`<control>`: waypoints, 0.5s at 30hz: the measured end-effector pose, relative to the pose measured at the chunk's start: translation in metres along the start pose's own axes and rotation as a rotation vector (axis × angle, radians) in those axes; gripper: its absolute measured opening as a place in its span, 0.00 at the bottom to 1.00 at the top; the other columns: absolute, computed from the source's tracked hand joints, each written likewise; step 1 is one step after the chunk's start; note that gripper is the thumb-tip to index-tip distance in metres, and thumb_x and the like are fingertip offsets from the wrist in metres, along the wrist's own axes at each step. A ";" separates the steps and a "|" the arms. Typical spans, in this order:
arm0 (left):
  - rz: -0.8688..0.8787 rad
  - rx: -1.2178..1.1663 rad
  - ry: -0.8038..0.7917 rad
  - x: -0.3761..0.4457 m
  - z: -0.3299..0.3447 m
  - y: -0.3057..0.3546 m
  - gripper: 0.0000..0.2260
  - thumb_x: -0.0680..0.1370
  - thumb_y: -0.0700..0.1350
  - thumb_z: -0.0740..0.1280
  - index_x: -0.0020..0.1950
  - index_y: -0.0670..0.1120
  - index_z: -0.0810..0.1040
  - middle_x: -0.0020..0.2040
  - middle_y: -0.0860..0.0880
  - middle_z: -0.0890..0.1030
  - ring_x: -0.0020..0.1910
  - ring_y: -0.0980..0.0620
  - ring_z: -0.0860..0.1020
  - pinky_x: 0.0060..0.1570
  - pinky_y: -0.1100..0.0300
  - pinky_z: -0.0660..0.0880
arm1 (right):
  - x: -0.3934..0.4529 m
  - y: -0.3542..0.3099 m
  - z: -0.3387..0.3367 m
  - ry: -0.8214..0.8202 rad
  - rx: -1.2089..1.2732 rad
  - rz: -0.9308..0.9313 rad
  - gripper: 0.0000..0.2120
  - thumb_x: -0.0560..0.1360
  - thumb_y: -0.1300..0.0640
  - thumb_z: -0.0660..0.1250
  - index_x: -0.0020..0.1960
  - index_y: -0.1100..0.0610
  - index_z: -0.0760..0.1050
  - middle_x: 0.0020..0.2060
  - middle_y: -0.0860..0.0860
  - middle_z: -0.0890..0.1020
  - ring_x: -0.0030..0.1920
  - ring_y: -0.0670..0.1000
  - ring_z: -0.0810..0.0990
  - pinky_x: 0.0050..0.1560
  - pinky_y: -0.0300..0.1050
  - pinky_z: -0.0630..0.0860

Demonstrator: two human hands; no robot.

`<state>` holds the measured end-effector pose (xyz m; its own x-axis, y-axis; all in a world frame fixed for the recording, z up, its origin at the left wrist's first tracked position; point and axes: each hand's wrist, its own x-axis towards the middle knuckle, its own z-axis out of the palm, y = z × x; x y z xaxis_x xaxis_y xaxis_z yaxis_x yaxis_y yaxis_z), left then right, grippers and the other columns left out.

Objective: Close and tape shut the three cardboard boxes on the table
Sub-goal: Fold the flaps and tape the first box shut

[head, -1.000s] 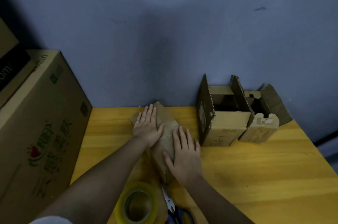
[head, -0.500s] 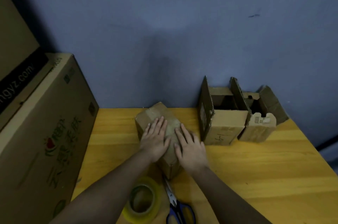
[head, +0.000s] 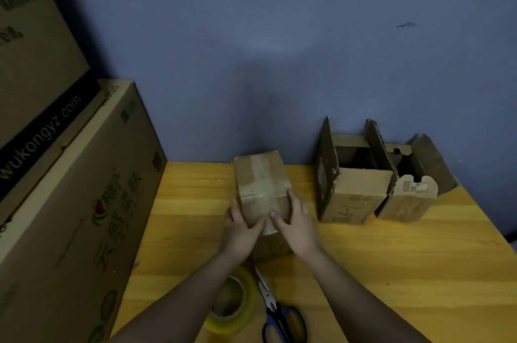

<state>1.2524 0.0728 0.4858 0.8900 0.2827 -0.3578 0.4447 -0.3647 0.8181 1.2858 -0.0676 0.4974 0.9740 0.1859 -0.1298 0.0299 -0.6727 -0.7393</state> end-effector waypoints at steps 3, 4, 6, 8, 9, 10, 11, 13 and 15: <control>0.046 -0.305 -0.113 -0.011 0.009 -0.002 0.51 0.69 0.53 0.75 0.77 0.54 0.39 0.73 0.51 0.60 0.70 0.52 0.63 0.67 0.55 0.67 | 0.004 0.007 -0.011 -0.162 0.267 0.033 0.40 0.75 0.53 0.70 0.78 0.50 0.48 0.76 0.52 0.56 0.75 0.52 0.58 0.72 0.47 0.60; 0.062 -0.357 -0.147 -0.011 0.007 -0.001 0.51 0.70 0.48 0.76 0.77 0.53 0.40 0.70 0.53 0.60 0.68 0.54 0.63 0.64 0.58 0.67 | 0.004 0.011 -0.016 -0.221 0.314 0.048 0.42 0.75 0.54 0.71 0.78 0.49 0.47 0.76 0.52 0.55 0.75 0.52 0.57 0.73 0.48 0.59; 0.072 -0.423 -0.242 -0.007 0.002 -0.001 0.52 0.69 0.44 0.77 0.76 0.54 0.39 0.67 0.54 0.60 0.67 0.55 0.62 0.62 0.61 0.66 | 0.002 0.019 -0.021 -0.298 0.392 0.063 0.45 0.74 0.55 0.72 0.78 0.49 0.43 0.75 0.50 0.56 0.74 0.50 0.58 0.73 0.46 0.60; 0.014 -0.451 -0.281 -0.006 -0.003 -0.002 0.53 0.67 0.49 0.77 0.77 0.54 0.40 0.68 0.53 0.61 0.70 0.51 0.62 0.65 0.58 0.65 | -0.001 0.018 -0.019 -0.286 0.494 0.119 0.48 0.73 0.56 0.72 0.78 0.52 0.39 0.74 0.51 0.59 0.73 0.51 0.60 0.71 0.44 0.62; -0.043 -0.487 -0.259 -0.008 -0.003 -0.001 0.48 0.70 0.49 0.75 0.78 0.54 0.43 0.69 0.52 0.62 0.70 0.49 0.63 0.65 0.55 0.65 | -0.001 0.016 -0.015 -0.249 0.544 0.151 0.47 0.74 0.56 0.71 0.78 0.53 0.39 0.74 0.52 0.61 0.73 0.52 0.62 0.70 0.46 0.63; -0.107 -0.531 -0.224 -0.011 -0.003 0.003 0.42 0.73 0.49 0.72 0.78 0.53 0.47 0.71 0.51 0.64 0.70 0.47 0.65 0.64 0.53 0.67 | -0.001 0.014 -0.013 -0.217 0.585 0.183 0.44 0.75 0.56 0.70 0.79 0.53 0.43 0.74 0.53 0.63 0.72 0.53 0.64 0.68 0.46 0.66; -0.181 -0.570 -0.189 -0.013 -0.002 0.005 0.37 0.75 0.49 0.70 0.77 0.53 0.51 0.72 0.49 0.66 0.68 0.45 0.67 0.61 0.51 0.70 | 0.001 0.011 -0.010 -0.202 0.621 0.198 0.39 0.77 0.56 0.68 0.78 0.52 0.47 0.73 0.54 0.65 0.70 0.53 0.67 0.65 0.45 0.69; -0.250 -0.645 -0.157 -0.017 -0.006 0.009 0.31 0.78 0.50 0.67 0.76 0.55 0.55 0.70 0.47 0.68 0.61 0.45 0.71 0.52 0.52 0.74 | 0.004 0.004 -0.008 -0.212 0.667 0.208 0.32 0.79 0.55 0.64 0.78 0.51 0.52 0.71 0.53 0.68 0.67 0.52 0.71 0.60 0.43 0.72; -0.220 -0.680 -0.132 -0.017 -0.018 0.009 0.29 0.78 0.49 0.66 0.75 0.58 0.56 0.70 0.47 0.69 0.59 0.46 0.72 0.48 0.53 0.75 | 0.009 -0.007 -0.004 -0.230 0.689 0.204 0.31 0.79 0.55 0.63 0.78 0.51 0.52 0.71 0.53 0.69 0.66 0.52 0.71 0.61 0.44 0.71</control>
<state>1.2396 0.0812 0.5070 0.8111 0.1612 -0.5622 0.4918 0.3324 0.8048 1.2947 -0.0639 0.5038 0.8716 0.3011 -0.3869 -0.3668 -0.1232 -0.9221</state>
